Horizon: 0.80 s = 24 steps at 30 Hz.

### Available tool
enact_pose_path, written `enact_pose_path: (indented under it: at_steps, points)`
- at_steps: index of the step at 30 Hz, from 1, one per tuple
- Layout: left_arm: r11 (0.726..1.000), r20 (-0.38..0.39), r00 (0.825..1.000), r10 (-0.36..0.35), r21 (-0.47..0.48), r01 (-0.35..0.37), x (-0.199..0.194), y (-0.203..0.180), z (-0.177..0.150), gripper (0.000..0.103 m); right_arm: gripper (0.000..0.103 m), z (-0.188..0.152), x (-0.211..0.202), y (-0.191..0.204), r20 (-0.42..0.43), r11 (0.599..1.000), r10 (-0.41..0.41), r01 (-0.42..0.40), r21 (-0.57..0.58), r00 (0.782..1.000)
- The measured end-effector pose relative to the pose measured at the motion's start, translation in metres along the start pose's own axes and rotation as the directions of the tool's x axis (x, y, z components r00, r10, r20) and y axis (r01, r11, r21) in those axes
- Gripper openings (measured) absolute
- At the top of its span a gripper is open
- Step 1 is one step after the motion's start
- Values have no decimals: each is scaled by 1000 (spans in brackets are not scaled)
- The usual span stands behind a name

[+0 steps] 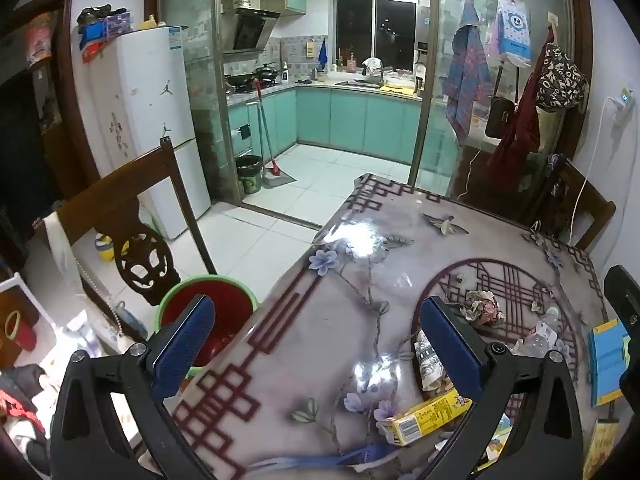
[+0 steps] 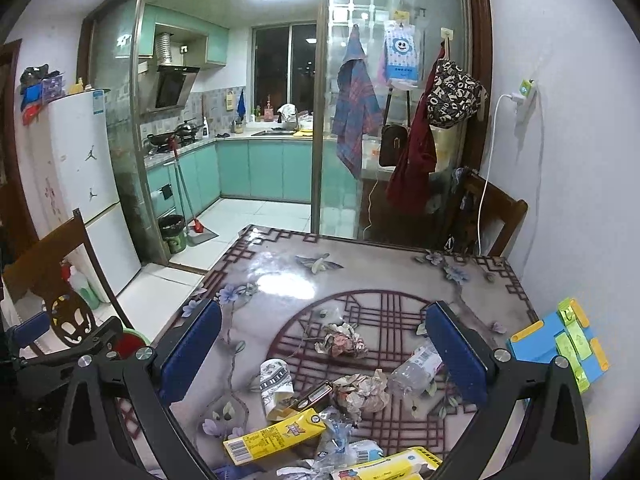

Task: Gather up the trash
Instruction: 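Move both tools toward the trash pile on the table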

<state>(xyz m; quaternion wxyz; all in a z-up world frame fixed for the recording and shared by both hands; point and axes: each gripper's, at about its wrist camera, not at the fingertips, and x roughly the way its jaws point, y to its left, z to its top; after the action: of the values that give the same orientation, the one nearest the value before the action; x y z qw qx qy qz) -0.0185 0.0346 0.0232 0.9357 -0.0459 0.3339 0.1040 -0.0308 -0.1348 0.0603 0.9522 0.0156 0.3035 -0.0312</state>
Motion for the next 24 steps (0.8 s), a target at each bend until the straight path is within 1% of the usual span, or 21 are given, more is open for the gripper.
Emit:
enact_pose_path:
  at_steps: [10,12,15,19,21,24]
  points:
    - [1000,1,1000,1,2,-1,0,2,0,103,102,-1,0,-2,3,1000,4,-4,8,1000]
    - [1000,1,1000,4,4,-4,0,2,0,103,102,-2,-2,-4,24,1000,4,-4,16,1000]
    - [1000,-1,1000,1,5,-1,0,2,0,103,102,-4,-3,-6,30,1000,5,-6,21,1000]
    - [1000,-7,1000,-2,13,2,1,1,-2,103,102,-4,-1,-7,5,1000,6,-7,22,1000]
    - [999,-3,1000,-18,30,18,2,-1,-4,103,102,-4,1,-7,-15,1000,5,-5,20,1000]
    - [992,-14,999,-51,116,52,8,-12,-11,103,102,-9,7,-20,-37,998,33,-31,63,999]
